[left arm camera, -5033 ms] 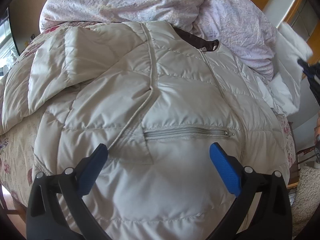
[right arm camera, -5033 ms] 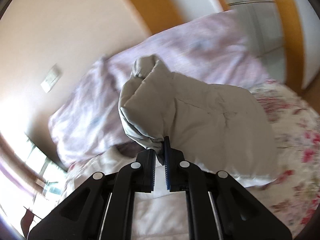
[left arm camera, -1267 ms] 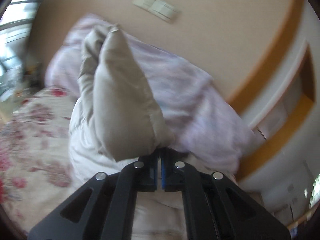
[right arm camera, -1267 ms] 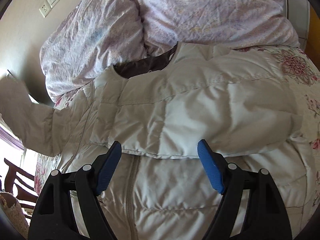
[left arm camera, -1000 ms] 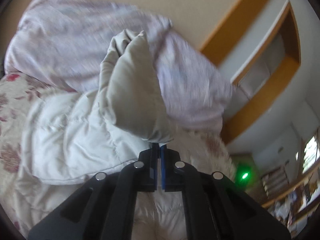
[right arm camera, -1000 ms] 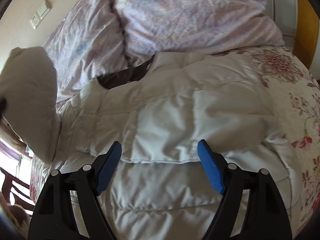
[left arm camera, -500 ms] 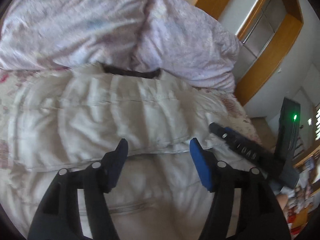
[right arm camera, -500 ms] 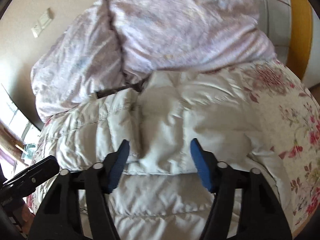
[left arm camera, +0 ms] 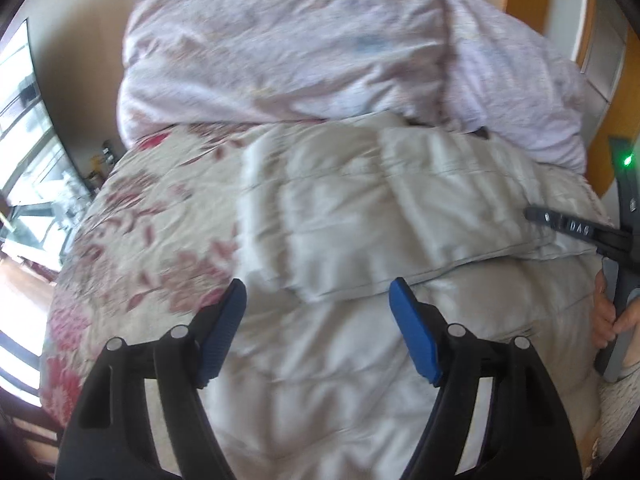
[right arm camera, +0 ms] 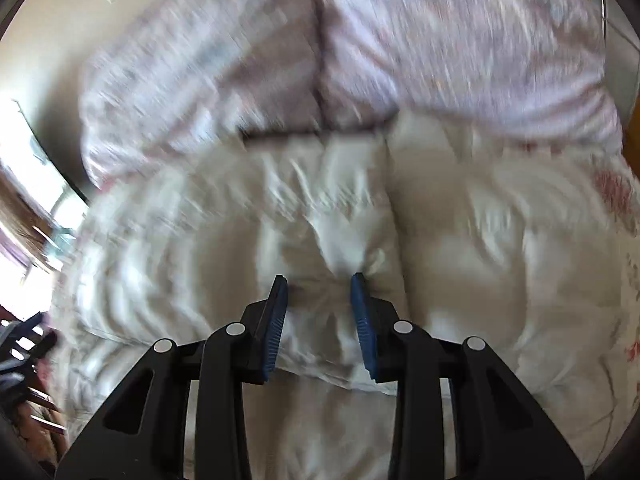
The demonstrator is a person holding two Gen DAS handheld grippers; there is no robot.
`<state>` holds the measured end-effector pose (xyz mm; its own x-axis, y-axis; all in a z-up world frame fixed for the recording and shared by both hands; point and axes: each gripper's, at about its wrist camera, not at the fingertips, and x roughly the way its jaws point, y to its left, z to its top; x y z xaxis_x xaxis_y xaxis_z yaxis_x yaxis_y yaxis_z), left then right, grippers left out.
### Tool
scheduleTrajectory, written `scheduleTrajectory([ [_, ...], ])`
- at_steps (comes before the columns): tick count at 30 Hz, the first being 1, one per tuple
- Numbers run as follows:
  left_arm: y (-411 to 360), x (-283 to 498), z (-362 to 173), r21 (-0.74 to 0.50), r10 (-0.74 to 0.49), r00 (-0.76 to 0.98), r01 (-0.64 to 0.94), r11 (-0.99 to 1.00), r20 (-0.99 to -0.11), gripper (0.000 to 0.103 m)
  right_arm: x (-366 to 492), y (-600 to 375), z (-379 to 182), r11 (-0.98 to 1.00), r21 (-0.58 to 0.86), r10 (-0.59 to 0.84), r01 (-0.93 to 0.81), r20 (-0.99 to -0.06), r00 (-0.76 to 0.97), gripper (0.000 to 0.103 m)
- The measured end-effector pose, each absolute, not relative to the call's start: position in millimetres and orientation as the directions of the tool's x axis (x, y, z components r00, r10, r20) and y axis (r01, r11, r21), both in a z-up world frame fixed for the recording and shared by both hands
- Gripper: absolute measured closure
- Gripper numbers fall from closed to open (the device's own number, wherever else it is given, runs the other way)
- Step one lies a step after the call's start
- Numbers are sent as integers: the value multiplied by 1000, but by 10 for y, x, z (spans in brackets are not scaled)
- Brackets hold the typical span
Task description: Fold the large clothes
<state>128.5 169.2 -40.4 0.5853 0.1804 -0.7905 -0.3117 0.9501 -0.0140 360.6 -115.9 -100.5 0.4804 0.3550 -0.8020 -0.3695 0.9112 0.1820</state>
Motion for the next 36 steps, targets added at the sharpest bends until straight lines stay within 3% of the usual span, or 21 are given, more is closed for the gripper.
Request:
scheduleTrajectory([
  [6,1976,1079,-539,-2,207,564,-347,938,-799,24,3689,-1300,-1191,913,233,369,-336,-824,430,72],
  [11,2073,901,-622,46,245,562,-344,938,-790,16,3795,-1449,-1257,893,332,433,-303,-814,388,78],
  [18,2333,732,-755,-105,107,544,-345,933,-833,16,3757,-1683,-1167,847,451,528,-280,-775,347,78],
  [19,2373,679,-766,-142,74,551,-340,930,-831,16,3696,-1783,-1095,834,473,550,-285,-758,350,72],
  [20,2385,641,-777,-155,63,553,-339,928,-831,16,3639,-1895,-1025,825,486,564,-289,-745,357,57],
  [22,2421,565,-806,-186,34,555,-334,924,-831,16,3493,-2156,-899,822,490,570,-291,-724,388,40],
  [28,2451,398,-900,-274,-61,549,-316,908,-834,18,3142,-3112,-752,842,480,539,-245,-734,413,33],
  [36,2340,258,-1063,-356,-166,508,-306,883,-846,33,2842,-4171,-1048,851,519,510,-79,-781,361,32],
])
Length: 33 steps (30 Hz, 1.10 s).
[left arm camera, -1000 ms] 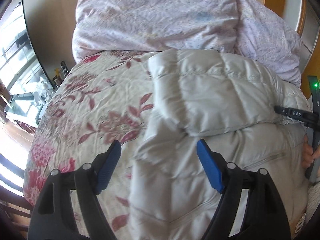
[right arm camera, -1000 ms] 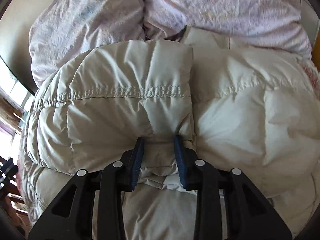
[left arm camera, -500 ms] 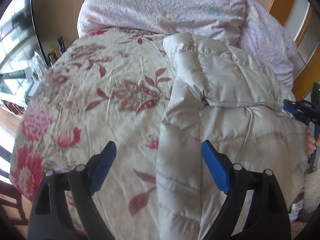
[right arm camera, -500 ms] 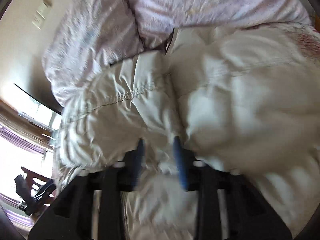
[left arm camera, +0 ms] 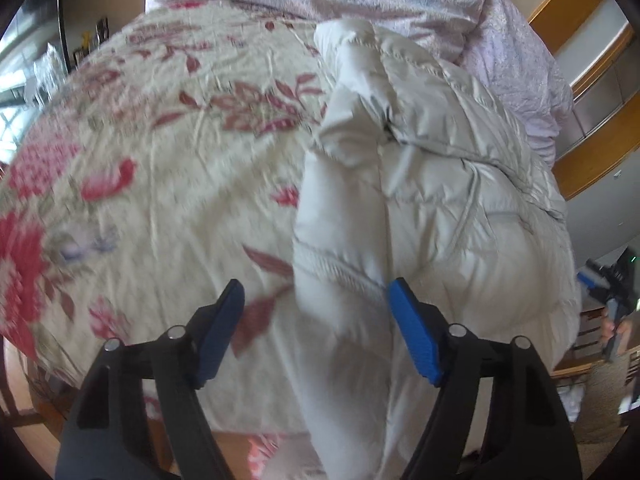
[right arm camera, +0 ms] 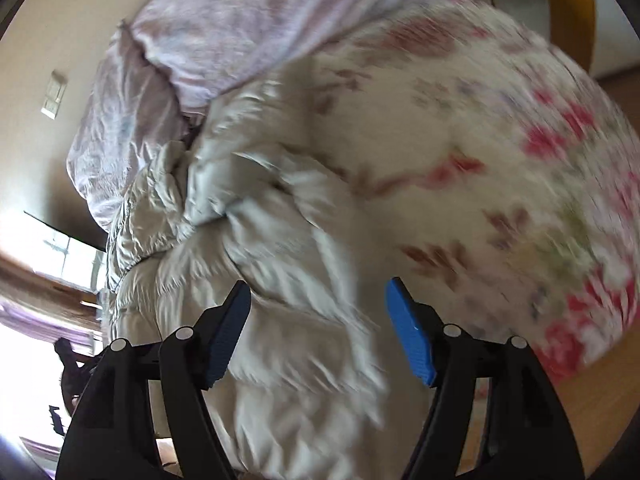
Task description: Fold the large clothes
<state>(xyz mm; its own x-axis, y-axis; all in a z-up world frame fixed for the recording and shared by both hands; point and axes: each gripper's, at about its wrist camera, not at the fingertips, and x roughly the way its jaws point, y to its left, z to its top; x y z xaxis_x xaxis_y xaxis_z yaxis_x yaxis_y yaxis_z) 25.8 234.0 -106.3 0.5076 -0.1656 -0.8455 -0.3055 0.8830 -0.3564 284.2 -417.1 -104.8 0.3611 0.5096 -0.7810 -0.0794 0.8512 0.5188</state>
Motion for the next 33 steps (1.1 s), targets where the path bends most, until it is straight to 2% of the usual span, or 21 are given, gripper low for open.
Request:
scheduleTrajectory([
  [14,2104,-82,-1161,-502,-297,539,-282,818,-788,47,2470,-4470,-1517,709,703,696,-49,-688,204,32],
  [21,2036,-236,-1196,-565,-353,551,-279,777,-756,48,2347,-4368,-1587,634,767,772,-99,-619,144,32],
  [30,1943,-401,-1208,-567,-351,565,-265,780,-747,49,2241,-4316,-1639,556,823,831,-118,-545,112,33],
  [33,1902,-421,-1210,-569,-350,568,-266,778,-745,49,2200,-4326,-1686,523,844,851,-114,-513,107,36],
])
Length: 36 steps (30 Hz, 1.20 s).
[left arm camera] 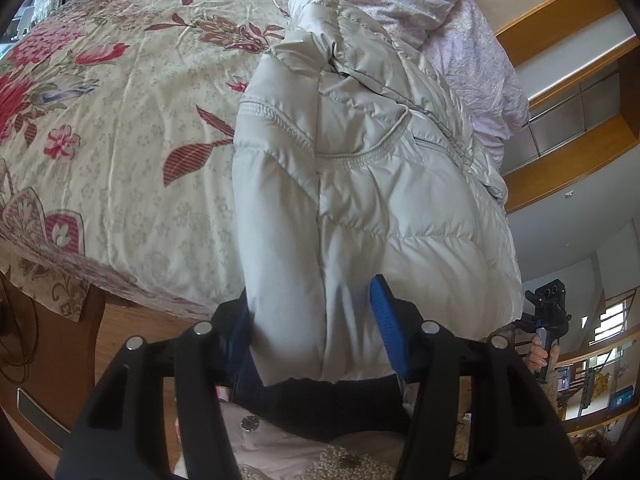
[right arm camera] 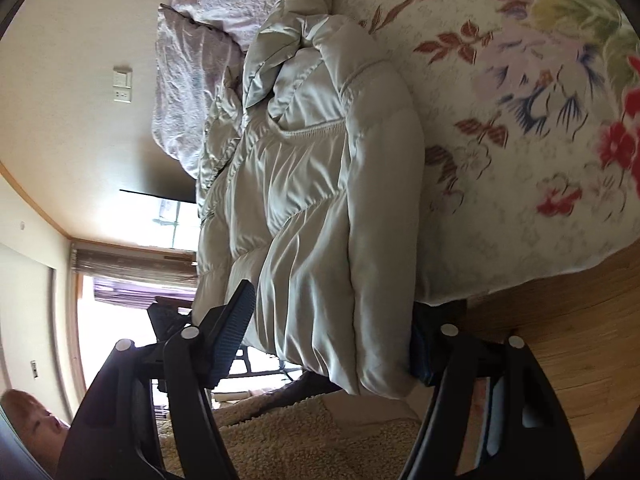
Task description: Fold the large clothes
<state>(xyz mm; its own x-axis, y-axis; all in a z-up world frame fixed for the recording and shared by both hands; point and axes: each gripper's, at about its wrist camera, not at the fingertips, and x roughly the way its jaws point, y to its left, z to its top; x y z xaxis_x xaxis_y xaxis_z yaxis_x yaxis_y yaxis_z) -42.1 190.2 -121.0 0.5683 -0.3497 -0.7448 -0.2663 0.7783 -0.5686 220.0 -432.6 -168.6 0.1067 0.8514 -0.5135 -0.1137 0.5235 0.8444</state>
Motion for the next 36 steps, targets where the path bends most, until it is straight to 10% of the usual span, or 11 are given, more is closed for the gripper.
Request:
scheduleTrajectory([
  [11,1840,-369,-1013,-565,-321,612,-257,784,-723,86,2186,-4247,-1583,527,838,848,-144,-507,155,77],
  [36,2089,730,458,-449,-55,869,-199,871,-491,88,2831,-3583,38,772,503,599,-388,-374,708,84],
])
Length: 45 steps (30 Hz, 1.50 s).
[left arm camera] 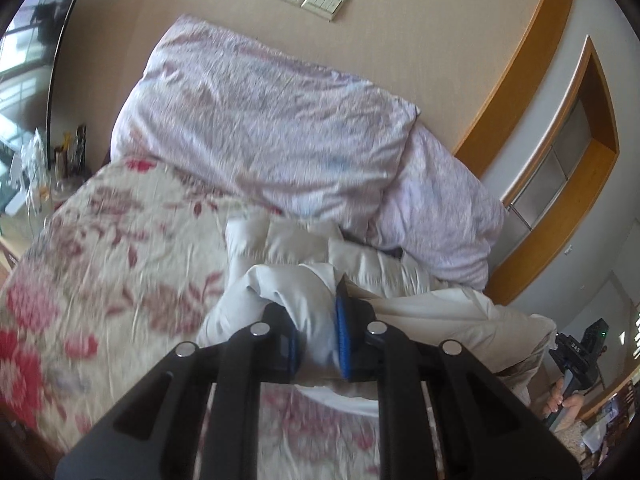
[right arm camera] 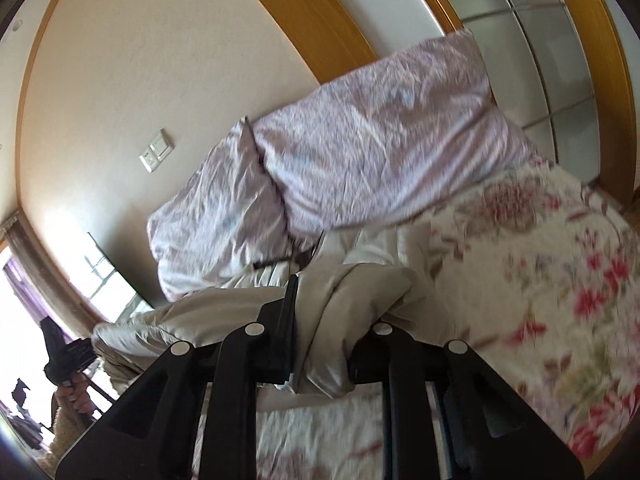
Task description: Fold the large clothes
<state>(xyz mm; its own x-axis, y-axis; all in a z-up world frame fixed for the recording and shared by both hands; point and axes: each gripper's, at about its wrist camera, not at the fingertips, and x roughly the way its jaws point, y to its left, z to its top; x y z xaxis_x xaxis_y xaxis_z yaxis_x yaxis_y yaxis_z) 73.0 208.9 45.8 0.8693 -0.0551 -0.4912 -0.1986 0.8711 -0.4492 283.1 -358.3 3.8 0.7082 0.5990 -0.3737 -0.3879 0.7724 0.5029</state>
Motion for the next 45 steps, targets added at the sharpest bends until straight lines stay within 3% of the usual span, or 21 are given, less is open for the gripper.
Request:
scheduleTrajectory([
  [10,2291,1803,582,-384,29,862,-255,887,-506,88,3749,-3073,227,857,408,485,-316,-429,762,84],
  [21,2546,2754,168,-361,81,822,-333,871,-563,86,4844,-2680,-166,886,431,408,-171,-551,728,83],
  [25,2627,3027,-15,-366,98,807,-368,855,-582,82,5124,-2606,-358,880,462,397,-105,-597,697,77],
  [28,2680,3178,-152,-392,93,793,-395,831,-602,73,5292,-2630,-469,849,526,419,-52,-610,673,69],
  [30,2703,3202,-172,-415,77,795,-393,820,-601,57,5338,-2701,-457,805,592,457,-29,-588,668,58],
  [31,2702,3186,-146,-421,75,804,-385,822,-589,52,5342,-2733,-428,787,617,475,-31,-572,669,47],
  [32,2690,3155,-95,-413,83,817,-373,831,-571,37,5317,-2775,-366,765,642,494,-46,-540,681,33],
  [33,2670,3111,-27,-395,105,828,-369,841,-550,19,5284,-2795,-309,761,647,496,-60,-519,696,26],
  [34,2646,3069,34,-377,128,838,-368,850,-531,15,5209,-2824,-209,770,633,475,-81,-483,736,15],
  [35,2615,3024,103,-359,145,847,-364,860,-512,13,5109,-2841,-100,796,598,430,-94,-448,784,12],
  [37,2547,2936,209,-318,161,849,-355,879,-504,13,4953,-2812,11,841,525,391,-131,-421,818,12],
  [45,1924,2498,-21,-91,198,821,-289,953,-536,13,4514,-2254,-247,938,169,341,-302,-600,724,25],
])
